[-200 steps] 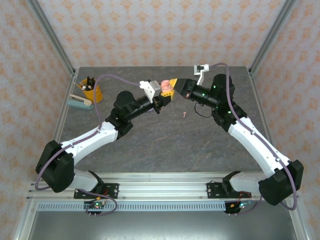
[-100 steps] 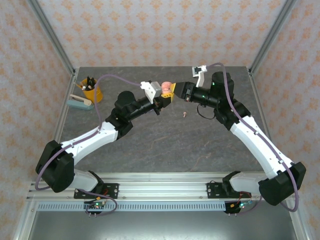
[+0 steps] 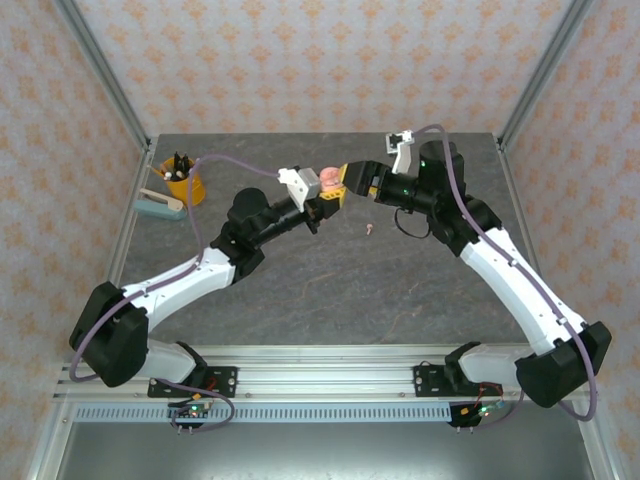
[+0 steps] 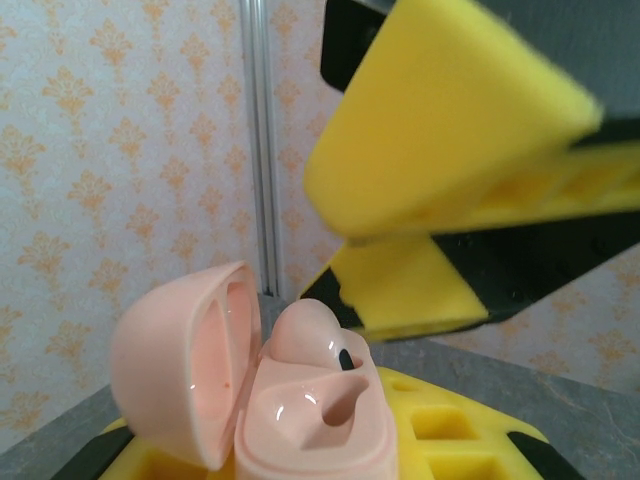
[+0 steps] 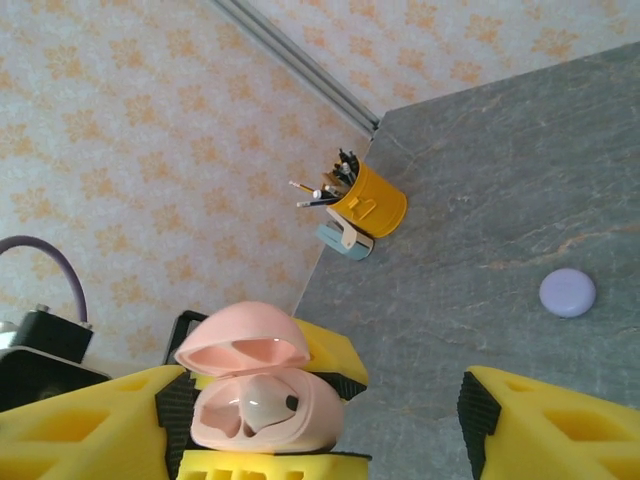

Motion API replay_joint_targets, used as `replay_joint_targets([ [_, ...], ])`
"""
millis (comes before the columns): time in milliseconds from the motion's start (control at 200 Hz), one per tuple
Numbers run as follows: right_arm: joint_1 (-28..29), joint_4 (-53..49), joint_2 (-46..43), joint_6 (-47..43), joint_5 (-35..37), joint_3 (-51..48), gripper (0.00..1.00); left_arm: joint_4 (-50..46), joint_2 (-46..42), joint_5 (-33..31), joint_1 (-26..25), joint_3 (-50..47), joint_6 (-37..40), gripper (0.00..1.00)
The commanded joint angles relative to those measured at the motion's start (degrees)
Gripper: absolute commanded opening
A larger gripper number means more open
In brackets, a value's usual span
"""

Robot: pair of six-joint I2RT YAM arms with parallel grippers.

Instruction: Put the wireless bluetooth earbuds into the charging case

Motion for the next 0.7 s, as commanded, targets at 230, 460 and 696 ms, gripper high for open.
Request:
replay_joint_targets([
  [230, -1.47, -7.88, -3.53, 0.75, 10.88, -2.07, 0.74, 4.55, -6.05, -3.20, -0.19, -8.98, 0.16, 0.00],
  [460, -2.79, -22.55, 8.50, 1.16, 24.82, 0.33, 0.73, 7.78, -7.37, -2.86, -0.19, -14.17, 1.36, 0.00],
  [696, -2.91, -29.95, 23.39, 3.97, 30.44, 6.80, 0.69, 13.73, -6.11, -2.85, -0.24, -18.95, 1.81, 0.00],
])
